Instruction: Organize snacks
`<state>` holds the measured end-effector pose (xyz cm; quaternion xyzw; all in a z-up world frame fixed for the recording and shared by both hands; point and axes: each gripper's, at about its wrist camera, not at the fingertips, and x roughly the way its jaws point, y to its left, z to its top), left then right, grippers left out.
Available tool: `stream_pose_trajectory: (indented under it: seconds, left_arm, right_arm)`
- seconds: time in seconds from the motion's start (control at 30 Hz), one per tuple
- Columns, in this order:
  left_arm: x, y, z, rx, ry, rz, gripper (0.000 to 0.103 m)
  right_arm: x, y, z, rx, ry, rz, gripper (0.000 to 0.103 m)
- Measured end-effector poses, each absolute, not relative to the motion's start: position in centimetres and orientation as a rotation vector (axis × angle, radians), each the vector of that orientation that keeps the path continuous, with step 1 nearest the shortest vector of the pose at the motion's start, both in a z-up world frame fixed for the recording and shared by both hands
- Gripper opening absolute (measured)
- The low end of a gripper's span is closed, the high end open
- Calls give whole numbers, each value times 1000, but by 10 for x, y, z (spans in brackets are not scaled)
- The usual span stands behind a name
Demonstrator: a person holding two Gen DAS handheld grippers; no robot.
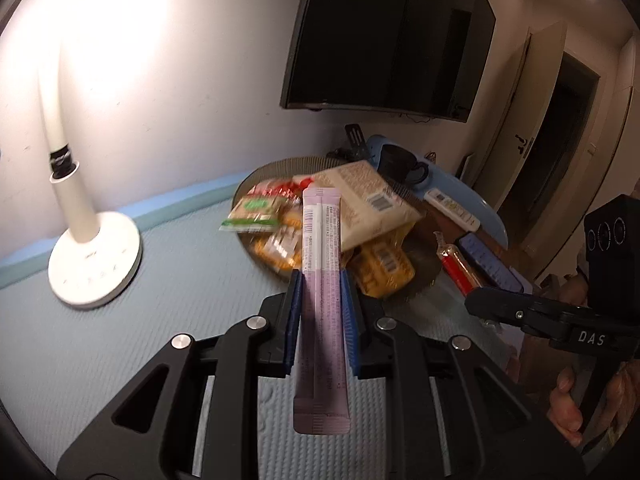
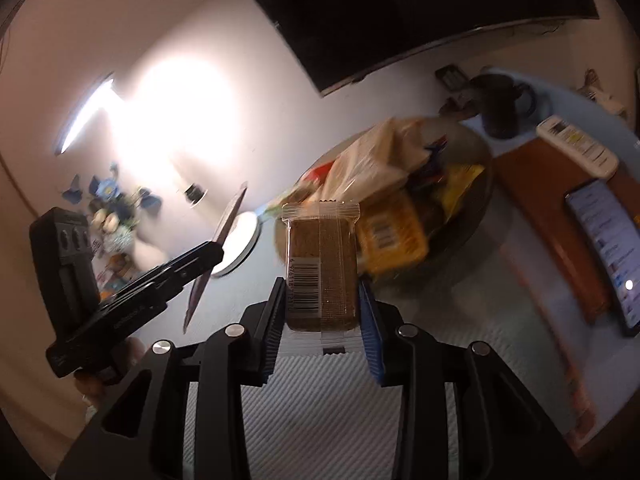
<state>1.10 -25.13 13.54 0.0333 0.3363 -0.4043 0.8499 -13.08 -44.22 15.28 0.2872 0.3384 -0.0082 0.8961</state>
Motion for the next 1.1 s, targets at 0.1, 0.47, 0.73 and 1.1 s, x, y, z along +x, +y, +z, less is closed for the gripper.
stream_pose_trajectory:
  seconds: [0.1, 0.47, 0.73, 1.1]
  left_arm:
    - [29, -289, 141, 80, 696, -860, 18]
    - [81, -340, 142, 75, 654, -761, 55]
    - [53, -259, 143, 17, 654, -639, 64]
    - [-26, -46, 73, 62, 711, -137, 73]
  right_arm:
    - [-112, -478, 151, 585, 679, -150, 34]
    - [-56, -528, 143, 487, 684, -321, 61]
    - [-90, -487, 151, 475, 695, -217, 73]
    - [-77, -282, 144, 101, 780, 71, 88]
